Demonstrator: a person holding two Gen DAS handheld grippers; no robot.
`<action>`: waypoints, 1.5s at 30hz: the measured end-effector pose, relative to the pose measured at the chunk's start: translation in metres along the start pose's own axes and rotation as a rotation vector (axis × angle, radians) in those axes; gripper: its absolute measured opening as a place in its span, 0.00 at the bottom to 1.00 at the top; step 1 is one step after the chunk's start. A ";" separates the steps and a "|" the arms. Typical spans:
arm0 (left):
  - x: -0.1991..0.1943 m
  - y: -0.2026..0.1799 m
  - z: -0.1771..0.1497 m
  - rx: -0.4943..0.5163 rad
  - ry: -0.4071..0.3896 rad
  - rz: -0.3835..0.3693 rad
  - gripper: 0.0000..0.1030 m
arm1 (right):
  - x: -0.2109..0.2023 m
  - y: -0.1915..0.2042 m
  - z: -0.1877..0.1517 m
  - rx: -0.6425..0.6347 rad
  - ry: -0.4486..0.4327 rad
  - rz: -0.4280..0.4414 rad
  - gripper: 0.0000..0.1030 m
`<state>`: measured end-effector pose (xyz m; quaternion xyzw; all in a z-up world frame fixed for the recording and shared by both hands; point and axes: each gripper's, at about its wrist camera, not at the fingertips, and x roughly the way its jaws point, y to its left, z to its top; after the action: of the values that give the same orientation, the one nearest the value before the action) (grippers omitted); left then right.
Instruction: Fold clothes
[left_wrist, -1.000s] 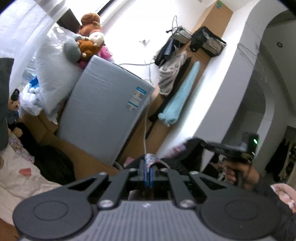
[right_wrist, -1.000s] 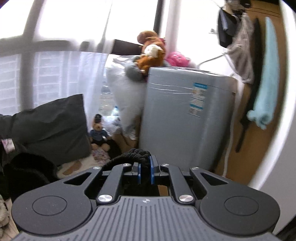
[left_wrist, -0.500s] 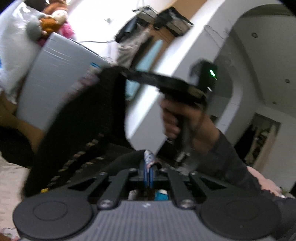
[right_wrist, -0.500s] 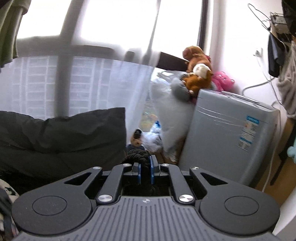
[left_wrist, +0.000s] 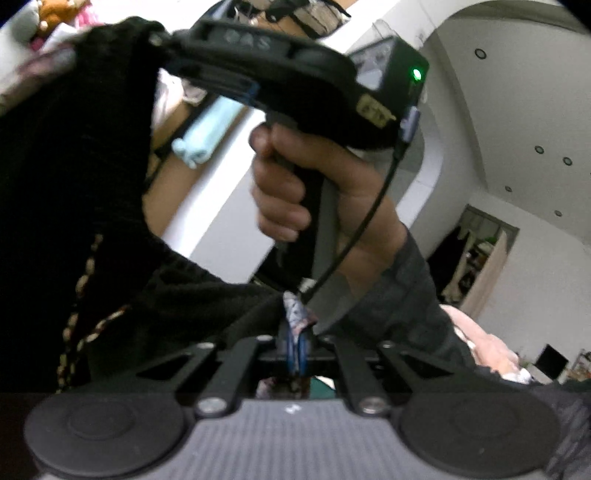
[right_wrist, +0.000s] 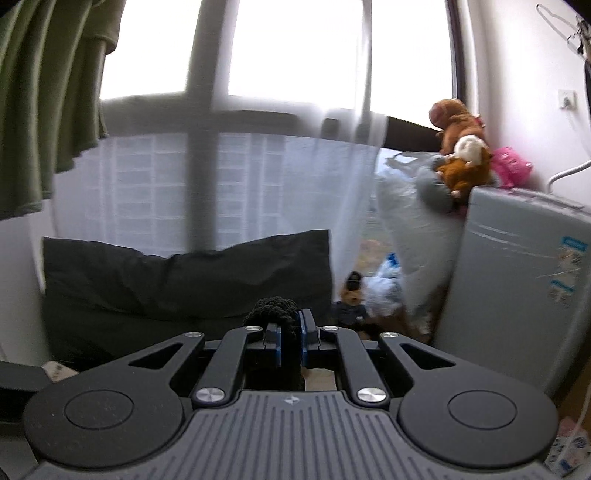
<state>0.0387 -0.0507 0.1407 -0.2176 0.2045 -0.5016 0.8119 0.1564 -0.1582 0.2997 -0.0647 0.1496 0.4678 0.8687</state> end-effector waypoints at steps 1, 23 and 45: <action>0.004 0.002 -0.001 0.000 0.014 -0.005 0.03 | 0.002 0.000 -0.005 0.006 0.009 0.021 0.10; 0.135 0.242 -0.052 -0.187 0.193 0.147 0.03 | 0.144 -0.093 -0.182 0.139 0.320 0.022 0.10; 0.207 0.339 -0.102 -0.248 0.341 0.381 0.47 | 0.169 -0.132 -0.294 0.312 0.464 -0.217 0.54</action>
<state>0.3141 -0.1166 -0.1563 -0.1856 0.4352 -0.3406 0.8125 0.2950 -0.1707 -0.0362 -0.0512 0.4063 0.3162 0.8558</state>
